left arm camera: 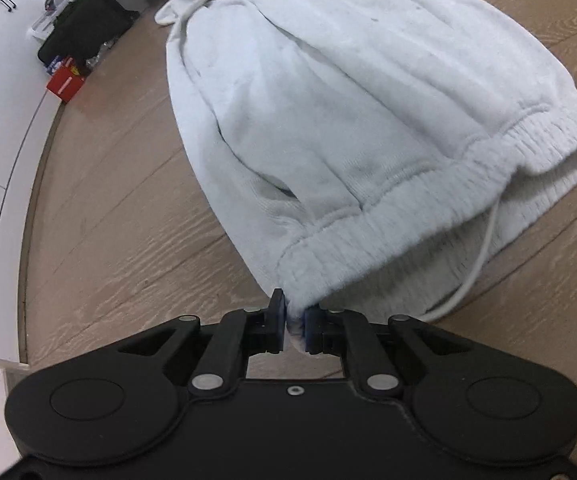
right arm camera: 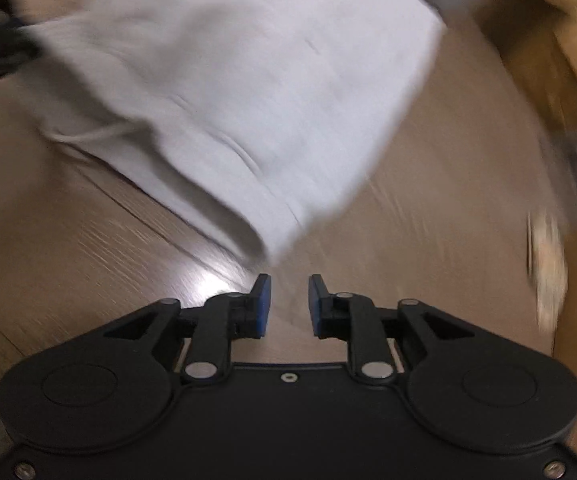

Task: Fold clothes
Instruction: 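Lay the sweatpants flat on the floor and open both grippers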

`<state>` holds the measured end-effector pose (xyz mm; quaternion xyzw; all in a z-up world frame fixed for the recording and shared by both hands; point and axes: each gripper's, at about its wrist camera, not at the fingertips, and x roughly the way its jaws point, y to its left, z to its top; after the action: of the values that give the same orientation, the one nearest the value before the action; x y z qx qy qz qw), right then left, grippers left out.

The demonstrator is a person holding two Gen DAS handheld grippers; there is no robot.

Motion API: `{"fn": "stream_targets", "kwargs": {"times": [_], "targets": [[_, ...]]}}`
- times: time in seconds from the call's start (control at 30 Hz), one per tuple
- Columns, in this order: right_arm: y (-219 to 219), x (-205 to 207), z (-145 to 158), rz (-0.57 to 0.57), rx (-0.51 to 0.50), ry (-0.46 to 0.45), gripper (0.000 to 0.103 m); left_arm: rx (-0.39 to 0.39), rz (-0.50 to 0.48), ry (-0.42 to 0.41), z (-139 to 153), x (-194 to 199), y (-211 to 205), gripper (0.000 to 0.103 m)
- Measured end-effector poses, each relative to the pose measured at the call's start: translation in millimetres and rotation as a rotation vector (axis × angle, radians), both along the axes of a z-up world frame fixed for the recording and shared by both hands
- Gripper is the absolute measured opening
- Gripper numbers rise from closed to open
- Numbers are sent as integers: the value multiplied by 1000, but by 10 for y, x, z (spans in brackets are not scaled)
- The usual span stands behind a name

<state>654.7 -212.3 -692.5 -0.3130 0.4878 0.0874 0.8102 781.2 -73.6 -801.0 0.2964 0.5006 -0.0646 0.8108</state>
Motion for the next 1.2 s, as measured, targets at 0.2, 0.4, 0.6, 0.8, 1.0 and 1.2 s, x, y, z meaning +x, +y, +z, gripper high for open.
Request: {"fn": "stream_targets", "kwargs": {"times": [0.2,0.4,0.6,0.8,1.0,1.2], "targets": [[261,269,-421,139,-153,19,34,7,-50,0,81,-134,-20,10],[228,269,-405,186,-122,19,37,-19,-31,13,145,-204,1,10],[315,145,-359,240,-116,-32,61,-47,-9,-4,212,-180,-5,10],[257,303,-501,227,-161,-56,59,-45,-48,-25,273,-223,-29,10],[31,317,-400,241,-96,-44,7,-52,-54,-14,263,-211,-2,10],[-199,263,241,116,-53,-174,7,-88,-142,-102,607,-253,-97,9]]}}
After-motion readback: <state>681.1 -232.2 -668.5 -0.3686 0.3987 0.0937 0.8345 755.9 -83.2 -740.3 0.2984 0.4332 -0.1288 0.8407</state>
